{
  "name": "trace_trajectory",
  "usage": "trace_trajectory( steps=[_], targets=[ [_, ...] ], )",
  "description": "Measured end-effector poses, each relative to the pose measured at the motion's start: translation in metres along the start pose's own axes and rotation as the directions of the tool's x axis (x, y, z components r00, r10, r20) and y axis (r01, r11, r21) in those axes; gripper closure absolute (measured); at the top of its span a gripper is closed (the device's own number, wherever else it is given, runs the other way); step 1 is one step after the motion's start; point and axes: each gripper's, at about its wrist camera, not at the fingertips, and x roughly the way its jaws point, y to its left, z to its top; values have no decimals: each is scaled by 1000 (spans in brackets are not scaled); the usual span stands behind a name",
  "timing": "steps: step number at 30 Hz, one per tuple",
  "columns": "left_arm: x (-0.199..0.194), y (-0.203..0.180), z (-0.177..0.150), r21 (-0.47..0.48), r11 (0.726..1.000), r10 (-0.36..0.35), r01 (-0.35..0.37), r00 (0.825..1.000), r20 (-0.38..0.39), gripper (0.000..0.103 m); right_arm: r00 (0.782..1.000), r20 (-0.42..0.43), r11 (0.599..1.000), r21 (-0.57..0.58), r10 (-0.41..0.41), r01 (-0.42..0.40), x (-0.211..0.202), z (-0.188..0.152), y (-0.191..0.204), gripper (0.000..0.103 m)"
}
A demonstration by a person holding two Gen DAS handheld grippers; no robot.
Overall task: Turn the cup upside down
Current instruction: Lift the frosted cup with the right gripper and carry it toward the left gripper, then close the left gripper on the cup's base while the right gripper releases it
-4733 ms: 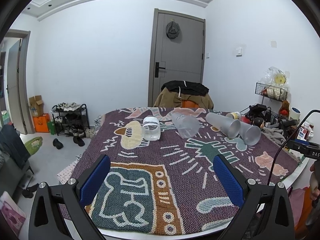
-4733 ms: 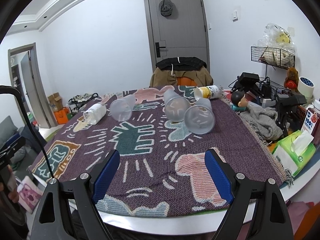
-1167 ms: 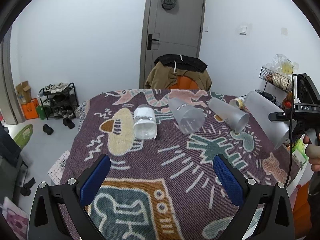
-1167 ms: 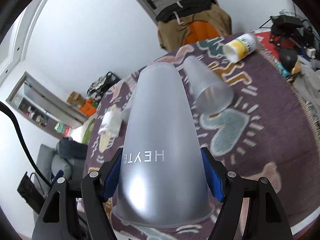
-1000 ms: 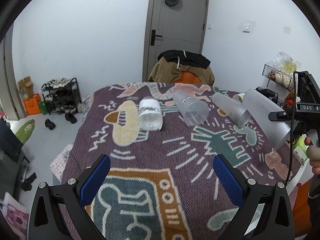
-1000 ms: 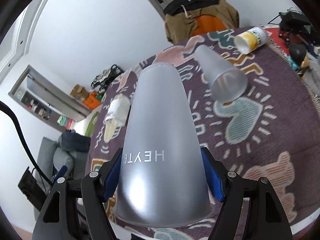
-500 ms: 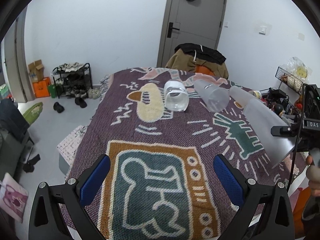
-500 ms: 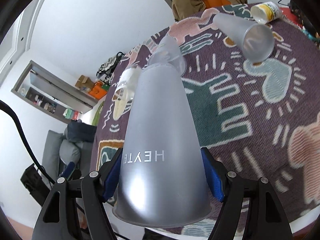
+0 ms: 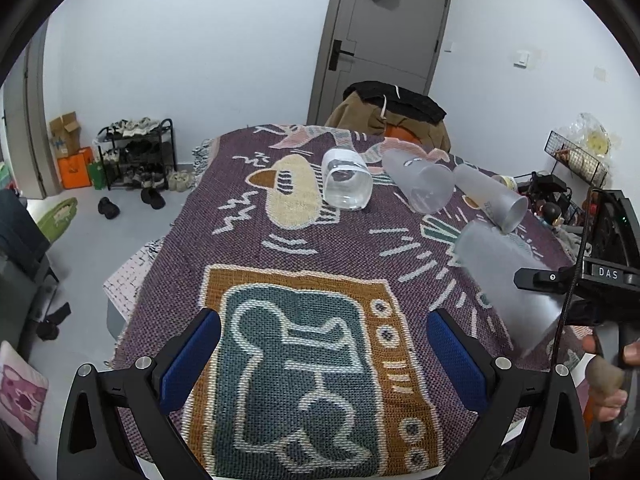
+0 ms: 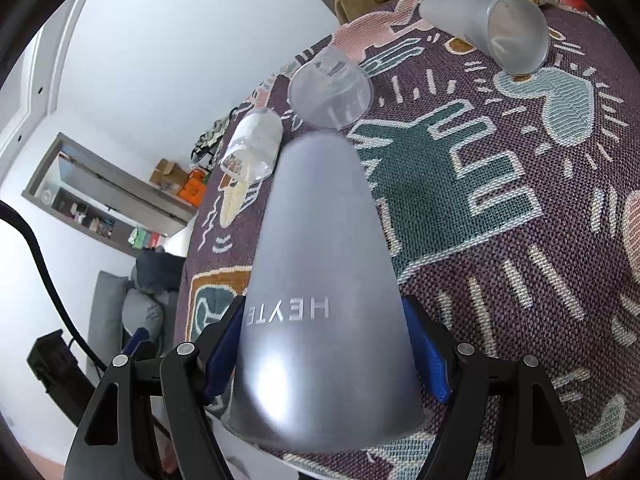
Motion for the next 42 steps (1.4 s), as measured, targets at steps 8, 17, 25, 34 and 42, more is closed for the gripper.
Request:
trace_trajectory(
  steps=[8,17,25,34,42],
  targets=[
    [0,-12,5,-2,1000,-30,30,1000,-2,0,1000,13,999,-43,5,-5,-10,-4,-1,14],
    [5,-36,19,31,998,-50,51,998,-28,0,996,88,985,-170,-9,24,-49,1,2,14],
    [20,-60,39,66,992,-101,106,992,-73,0,989,144,982,-180,-32,58,-91,10,-22,14],
    [58,-83,64,60,975,-199,215,957,-210,1,981,184,983,-156,-67,96,-121,12,-54,14],
    [97,-101,76,33,970,-211,242,900,-381,8,978,182,983,-136,-99,124,-127,6,-85,14]
  ],
)
